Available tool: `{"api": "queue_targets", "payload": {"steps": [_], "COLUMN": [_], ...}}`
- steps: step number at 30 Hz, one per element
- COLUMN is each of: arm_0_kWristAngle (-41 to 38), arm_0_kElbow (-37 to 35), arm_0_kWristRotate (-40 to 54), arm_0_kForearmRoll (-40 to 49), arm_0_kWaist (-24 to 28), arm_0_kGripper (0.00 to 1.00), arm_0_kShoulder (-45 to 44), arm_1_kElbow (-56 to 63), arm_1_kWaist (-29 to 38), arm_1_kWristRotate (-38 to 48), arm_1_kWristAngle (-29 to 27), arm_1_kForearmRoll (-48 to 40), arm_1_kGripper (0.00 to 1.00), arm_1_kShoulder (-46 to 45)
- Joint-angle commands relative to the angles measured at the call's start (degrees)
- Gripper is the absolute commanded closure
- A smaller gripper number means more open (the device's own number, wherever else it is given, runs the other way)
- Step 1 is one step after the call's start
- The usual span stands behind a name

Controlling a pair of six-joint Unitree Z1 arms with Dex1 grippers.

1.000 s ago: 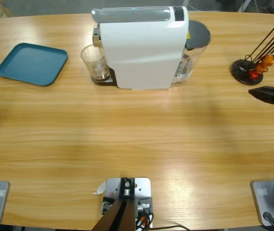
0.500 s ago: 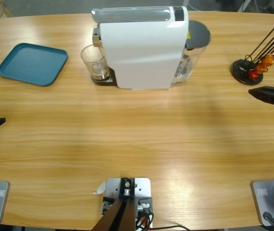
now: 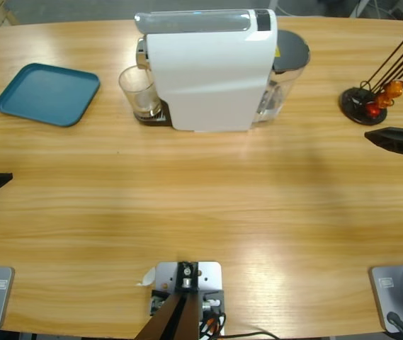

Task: Pour coffee

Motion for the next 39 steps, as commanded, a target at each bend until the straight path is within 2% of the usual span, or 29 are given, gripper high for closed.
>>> {"api": "queue_targets", "payload": {"steps": [1, 5, 11, 18, 39], "arm_0_kWristAngle": [3.4, 6.3, 1.4, -0.5, -1.2], "arm_0_kElbow": [4.7, 5.8, 6.5, 6.5, 6.6], "arm_0_kWristRotate": [-1.9, -4.2, -2.5, -2.5, -2.9], "arm_0_kForearmRoll": [-6.4, -9.0, -10.0, -9.8, -10.0], "arm_0_kWaist": [0.7, 0.8, 0.8, 0.8, 0.8], "arm_0_kGripper": [0.000, 0.000, 0.000, 0.000, 0.000], "arm_0_kShoulder": [1.9, 3.4, 3.1, 3.6, 3.5], "arm_1_kElbow": [1.5, 1.4, 1.2, 1.6, 1.5], "arm_1_kWaist": [0.6, 0.6, 0.6, 0.6, 0.6], "arm_1_kWristRotate": [0.7, 0.8, 0.8, 0.8, 0.8], "arm_1_kWristAngle": [-0.9, -0.9, -0.9, -0.9, -0.8], "arm_1_kForearmRoll": [-0.5, -0.5, -0.4, -0.5, -0.5], "arm_1_kGripper": [0.000, 0.000, 0.000, 0.000, 0.000], "arm_1_kShoulder": [1.1, 1.7, 2.4, 1.0, 1.6]}}
